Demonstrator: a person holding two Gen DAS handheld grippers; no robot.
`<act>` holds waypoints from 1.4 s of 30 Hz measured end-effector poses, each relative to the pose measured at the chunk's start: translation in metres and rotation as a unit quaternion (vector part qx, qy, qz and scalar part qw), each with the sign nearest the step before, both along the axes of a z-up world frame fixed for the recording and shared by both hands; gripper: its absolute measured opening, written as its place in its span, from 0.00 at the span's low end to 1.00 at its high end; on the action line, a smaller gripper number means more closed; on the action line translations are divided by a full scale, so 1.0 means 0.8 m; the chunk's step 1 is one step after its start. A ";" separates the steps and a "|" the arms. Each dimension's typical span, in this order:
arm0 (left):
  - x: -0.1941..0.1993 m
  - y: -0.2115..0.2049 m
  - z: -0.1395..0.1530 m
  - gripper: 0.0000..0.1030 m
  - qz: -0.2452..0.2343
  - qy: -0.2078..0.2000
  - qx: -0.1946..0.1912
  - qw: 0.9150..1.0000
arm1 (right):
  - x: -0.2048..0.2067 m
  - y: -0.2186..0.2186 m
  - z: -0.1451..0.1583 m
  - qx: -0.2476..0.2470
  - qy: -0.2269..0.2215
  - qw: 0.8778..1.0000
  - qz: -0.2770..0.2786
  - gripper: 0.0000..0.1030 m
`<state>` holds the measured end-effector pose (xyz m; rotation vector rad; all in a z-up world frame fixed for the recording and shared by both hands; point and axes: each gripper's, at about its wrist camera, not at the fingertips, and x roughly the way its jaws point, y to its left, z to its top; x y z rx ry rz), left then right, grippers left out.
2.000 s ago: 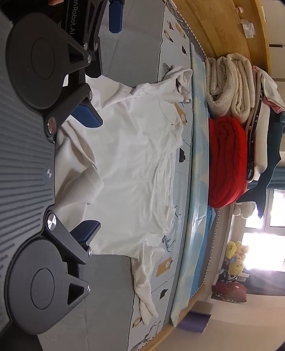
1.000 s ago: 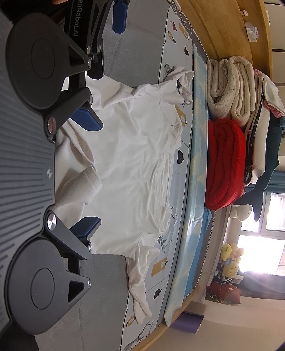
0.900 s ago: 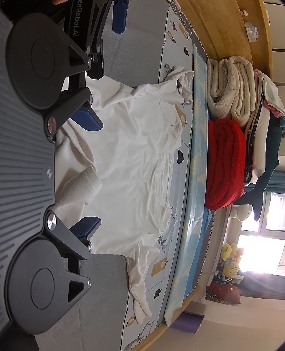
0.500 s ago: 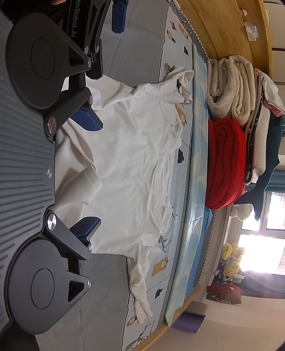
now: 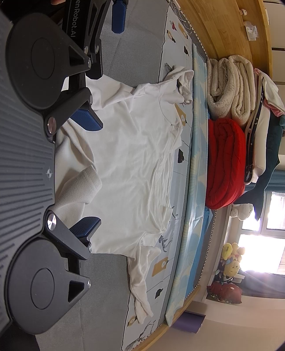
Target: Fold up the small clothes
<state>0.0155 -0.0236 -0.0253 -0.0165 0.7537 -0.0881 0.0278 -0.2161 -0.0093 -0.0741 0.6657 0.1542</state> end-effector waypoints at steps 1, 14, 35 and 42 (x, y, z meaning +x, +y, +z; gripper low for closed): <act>0.000 0.000 0.000 0.99 0.000 0.000 0.000 1.000 | 0.000 0.000 0.000 -0.002 0.000 1.000 0.000 0.84; 0.013 0.033 0.040 0.52 -0.032 -0.027 0.020 0.999 | 0.010 -0.062 0.048 0.043 -0.076 0.994 -0.067 0.62; 0.099 0.055 -0.026 0.44 -0.065 0.119 -0.085 0.987 | 0.075 -0.077 -0.030 0.040 0.045 0.998 0.020 0.61; 0.123 0.014 -0.044 0.59 -0.066 0.134 -0.077 0.986 | 0.086 -0.042 -0.052 0.023 0.092 0.994 0.052 0.69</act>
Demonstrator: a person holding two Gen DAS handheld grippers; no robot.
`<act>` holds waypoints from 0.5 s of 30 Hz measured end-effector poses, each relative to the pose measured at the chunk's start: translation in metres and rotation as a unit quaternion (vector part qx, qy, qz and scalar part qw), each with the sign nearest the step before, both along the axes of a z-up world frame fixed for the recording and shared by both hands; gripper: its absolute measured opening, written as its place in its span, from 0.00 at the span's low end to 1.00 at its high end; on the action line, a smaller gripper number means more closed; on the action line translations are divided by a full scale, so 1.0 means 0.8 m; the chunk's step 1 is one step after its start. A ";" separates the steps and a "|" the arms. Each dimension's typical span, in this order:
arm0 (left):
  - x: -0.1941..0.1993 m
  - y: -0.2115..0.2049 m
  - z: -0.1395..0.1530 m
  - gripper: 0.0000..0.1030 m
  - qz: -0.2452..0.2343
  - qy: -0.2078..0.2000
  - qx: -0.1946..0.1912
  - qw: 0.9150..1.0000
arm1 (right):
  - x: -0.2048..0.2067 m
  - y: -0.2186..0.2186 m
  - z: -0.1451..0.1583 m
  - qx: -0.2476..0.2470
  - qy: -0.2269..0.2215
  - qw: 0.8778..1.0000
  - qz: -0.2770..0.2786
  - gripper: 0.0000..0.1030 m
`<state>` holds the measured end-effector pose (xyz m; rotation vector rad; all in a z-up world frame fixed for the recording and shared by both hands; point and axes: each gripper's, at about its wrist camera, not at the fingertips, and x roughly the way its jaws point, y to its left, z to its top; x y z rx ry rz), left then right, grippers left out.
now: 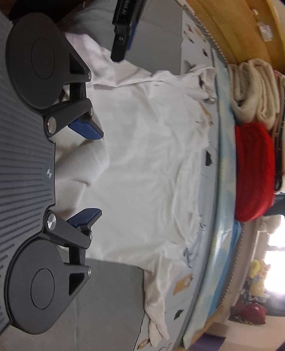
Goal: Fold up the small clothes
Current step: 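Lower the right tool onto the shirt hem and pinch it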
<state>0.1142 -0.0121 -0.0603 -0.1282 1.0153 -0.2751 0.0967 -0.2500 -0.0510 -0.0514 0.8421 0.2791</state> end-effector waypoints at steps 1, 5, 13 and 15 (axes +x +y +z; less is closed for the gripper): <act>0.003 -0.006 -0.002 0.61 -0.002 0.001 0.003 1.000 | 0.002 0.005 -0.002 -0.010 0.000 1.000 0.007 0.69; 0.011 -0.015 -0.009 0.67 -0.001 0.005 0.015 1.000 | 0.010 0.017 -0.012 -0.050 0.004 0.999 0.011 0.69; 0.025 -0.009 -0.033 0.66 0.027 0.033 0.031 0.999 | 0.008 0.014 -0.025 -0.070 0.011 0.997 0.015 0.62; 0.024 -0.013 -0.036 0.64 0.024 0.034 0.039 0.998 | 0.005 0.011 -0.027 -0.069 0.013 0.997 0.015 0.48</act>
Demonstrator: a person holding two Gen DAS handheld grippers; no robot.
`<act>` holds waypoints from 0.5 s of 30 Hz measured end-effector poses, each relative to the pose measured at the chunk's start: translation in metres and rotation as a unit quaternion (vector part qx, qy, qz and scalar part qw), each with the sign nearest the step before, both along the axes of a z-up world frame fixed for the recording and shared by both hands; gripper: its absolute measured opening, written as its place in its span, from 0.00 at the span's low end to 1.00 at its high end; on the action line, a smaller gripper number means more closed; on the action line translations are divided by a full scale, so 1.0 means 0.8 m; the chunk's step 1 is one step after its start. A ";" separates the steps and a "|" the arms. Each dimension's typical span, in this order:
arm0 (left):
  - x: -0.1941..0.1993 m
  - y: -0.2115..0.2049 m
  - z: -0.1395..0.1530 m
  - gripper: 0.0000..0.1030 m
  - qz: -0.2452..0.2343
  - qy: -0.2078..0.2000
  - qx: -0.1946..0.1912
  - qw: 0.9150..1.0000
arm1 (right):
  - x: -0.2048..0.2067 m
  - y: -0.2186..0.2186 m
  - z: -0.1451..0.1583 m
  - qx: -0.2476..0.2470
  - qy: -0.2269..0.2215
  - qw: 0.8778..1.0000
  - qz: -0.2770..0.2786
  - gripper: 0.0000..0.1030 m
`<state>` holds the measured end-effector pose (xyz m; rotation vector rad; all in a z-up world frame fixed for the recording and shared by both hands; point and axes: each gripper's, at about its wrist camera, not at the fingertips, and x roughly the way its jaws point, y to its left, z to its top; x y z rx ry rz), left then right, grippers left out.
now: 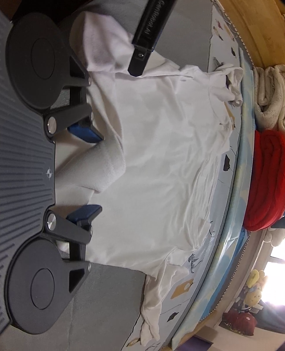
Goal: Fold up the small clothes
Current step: 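Lower the right tool onto the shirt hem and pinch it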
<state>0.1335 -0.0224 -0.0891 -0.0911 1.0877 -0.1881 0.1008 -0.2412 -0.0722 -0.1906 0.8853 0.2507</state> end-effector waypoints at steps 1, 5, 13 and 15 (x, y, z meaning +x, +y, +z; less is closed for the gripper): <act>-0.001 -0.002 -0.002 0.62 -0.003 0.001 0.007 1.000 | -0.001 -0.003 0.000 0.005 0.002 1.000 -0.002 0.44; -0.007 -0.004 -0.010 0.24 -0.013 0.011 0.046 0.999 | -0.007 -0.020 0.003 0.028 0.008 0.999 -0.015 0.16; -0.030 0.057 0.016 0.00 0.022 -0.009 0.024 0.999 | -0.035 -0.052 0.022 0.058 -0.006 0.998 -0.015 0.09; -0.043 0.086 0.024 0.00 0.034 -0.013 0.017 0.999 | -0.043 -0.062 0.028 0.061 -0.007 0.998 -0.008 0.09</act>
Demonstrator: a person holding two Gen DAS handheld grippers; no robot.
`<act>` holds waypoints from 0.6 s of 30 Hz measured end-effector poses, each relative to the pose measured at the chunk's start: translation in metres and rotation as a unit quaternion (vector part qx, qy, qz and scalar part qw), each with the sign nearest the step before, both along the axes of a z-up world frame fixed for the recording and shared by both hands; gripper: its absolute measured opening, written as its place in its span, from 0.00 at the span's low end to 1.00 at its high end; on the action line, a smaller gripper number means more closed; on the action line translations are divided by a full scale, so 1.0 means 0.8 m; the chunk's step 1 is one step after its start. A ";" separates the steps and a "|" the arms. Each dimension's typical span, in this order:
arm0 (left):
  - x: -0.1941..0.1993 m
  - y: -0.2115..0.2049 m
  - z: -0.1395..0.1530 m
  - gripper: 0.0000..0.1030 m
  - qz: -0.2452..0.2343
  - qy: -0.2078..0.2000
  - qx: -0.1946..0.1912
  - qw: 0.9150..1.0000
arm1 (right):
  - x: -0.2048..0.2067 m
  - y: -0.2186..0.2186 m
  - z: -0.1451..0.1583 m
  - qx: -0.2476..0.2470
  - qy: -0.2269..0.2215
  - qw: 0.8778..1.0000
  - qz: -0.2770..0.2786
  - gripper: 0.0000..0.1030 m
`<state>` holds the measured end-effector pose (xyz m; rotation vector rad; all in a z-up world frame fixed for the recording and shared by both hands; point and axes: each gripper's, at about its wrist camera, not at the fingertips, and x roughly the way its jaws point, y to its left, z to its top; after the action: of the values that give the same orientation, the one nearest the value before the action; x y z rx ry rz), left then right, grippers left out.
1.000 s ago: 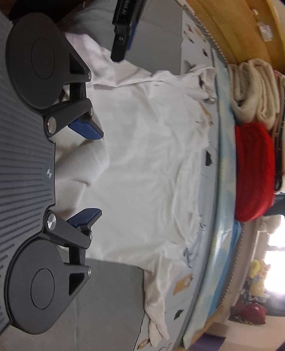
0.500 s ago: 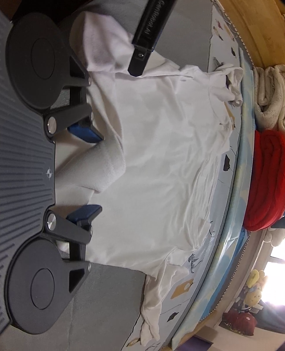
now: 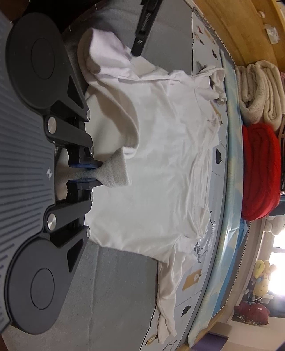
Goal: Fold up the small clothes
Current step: 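Lower the right tool onto the shirt hem and pinch it, then pinch the shirt hem with the left tool beside the right tool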
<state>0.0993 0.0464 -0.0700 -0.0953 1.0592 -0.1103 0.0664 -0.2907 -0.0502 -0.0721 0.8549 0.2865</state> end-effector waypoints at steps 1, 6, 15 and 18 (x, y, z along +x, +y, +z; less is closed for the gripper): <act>-0.006 0.016 0.004 0.00 0.009 0.000 -0.007 1.000 | -0.005 -0.006 0.002 0.003 0.001 1.000 0.003 0.09; -0.031 0.086 0.011 0.00 0.063 0.026 -0.074 0.995 | -0.026 -0.045 0.003 0.011 0.030 0.999 -0.004 0.06; -0.005 0.009 0.022 0.06 0.004 -0.006 -0.116 0.993 | -0.033 -0.093 0.007 0.097 0.019 0.991 -0.091 0.22; 0.014 -0.028 0.012 0.08 -0.005 0.003 -0.117 0.993 | -0.020 -0.085 0.003 0.110 0.016 0.989 -0.096 0.32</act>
<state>0.1107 0.0241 -0.0601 -0.3023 1.0496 -0.2444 0.0506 -0.3585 -0.0477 0.2200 0.8508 0.1991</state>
